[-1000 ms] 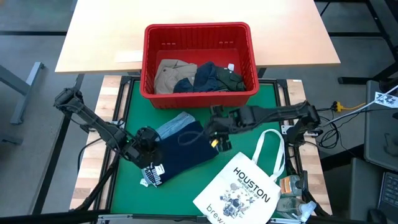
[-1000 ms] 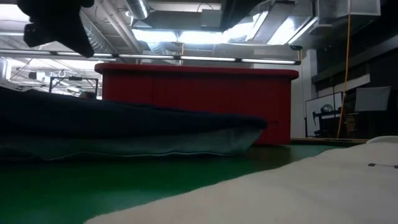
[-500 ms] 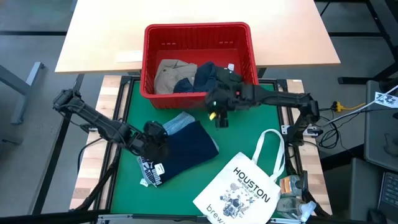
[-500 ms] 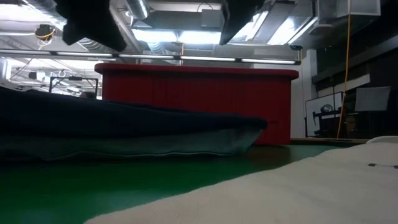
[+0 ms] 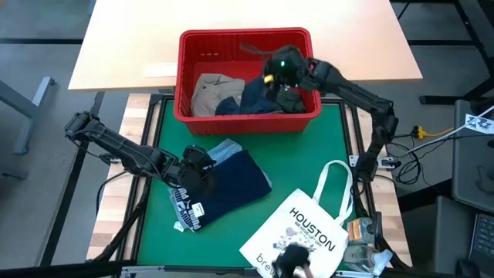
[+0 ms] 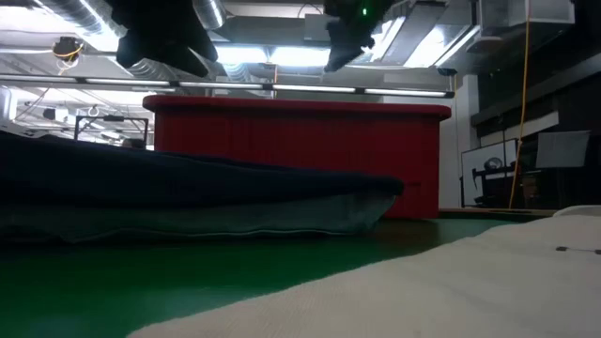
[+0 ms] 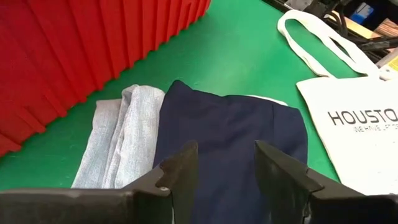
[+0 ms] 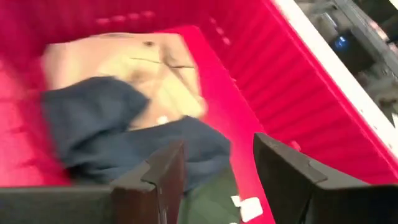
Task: Fold Laundry from Bin
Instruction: Stack the gray shorts on top of the dark blue boxer shorts
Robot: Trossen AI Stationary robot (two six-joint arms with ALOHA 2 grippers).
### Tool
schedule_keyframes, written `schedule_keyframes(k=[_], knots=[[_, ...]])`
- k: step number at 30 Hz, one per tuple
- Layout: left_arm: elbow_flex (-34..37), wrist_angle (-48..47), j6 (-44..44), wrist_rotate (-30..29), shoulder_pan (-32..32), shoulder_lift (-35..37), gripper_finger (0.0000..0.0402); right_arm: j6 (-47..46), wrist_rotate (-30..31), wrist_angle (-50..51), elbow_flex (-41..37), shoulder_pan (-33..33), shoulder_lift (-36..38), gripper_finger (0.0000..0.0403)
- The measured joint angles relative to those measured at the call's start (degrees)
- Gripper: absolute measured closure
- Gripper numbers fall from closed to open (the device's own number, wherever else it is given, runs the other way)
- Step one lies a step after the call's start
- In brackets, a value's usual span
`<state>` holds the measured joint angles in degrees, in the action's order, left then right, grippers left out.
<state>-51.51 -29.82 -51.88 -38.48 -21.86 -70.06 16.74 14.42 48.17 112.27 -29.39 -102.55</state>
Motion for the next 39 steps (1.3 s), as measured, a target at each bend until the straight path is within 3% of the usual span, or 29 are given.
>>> schedule_keyframes(k=[4,8,13,27,39], knots=[[0.0,-0.04,0.0,0.0,-0.01,0.0,0.0249,-0.27,-2.87,-0.55,-0.04,-5.38,-2.44,0.0215],[0.0,-0.04,0.0,0.0,-0.01,0.0,0.0249,-1.62,-9.98,-0.66,-0.04,-9.57,-5.54,0.0215],[0.0,-0.07,0.0,0.0,-0.01,0.0,0.0249,-12.31,-15.61,-5.67,-0.09,-12.83,-10.5,0.0215],[0.0,-0.11,0.0,-1.67,-0.01,0.0,0.0249,-40.7,-14.26,-22.56,-0.09,-13.73,-20.36,0.0215],[0.0,-0.13,0.0,-2.8,-0.01,0.0,0.0249,-41.95,-6.24,-14.93,-0.1,-13.77,-22.57,0.0215]])
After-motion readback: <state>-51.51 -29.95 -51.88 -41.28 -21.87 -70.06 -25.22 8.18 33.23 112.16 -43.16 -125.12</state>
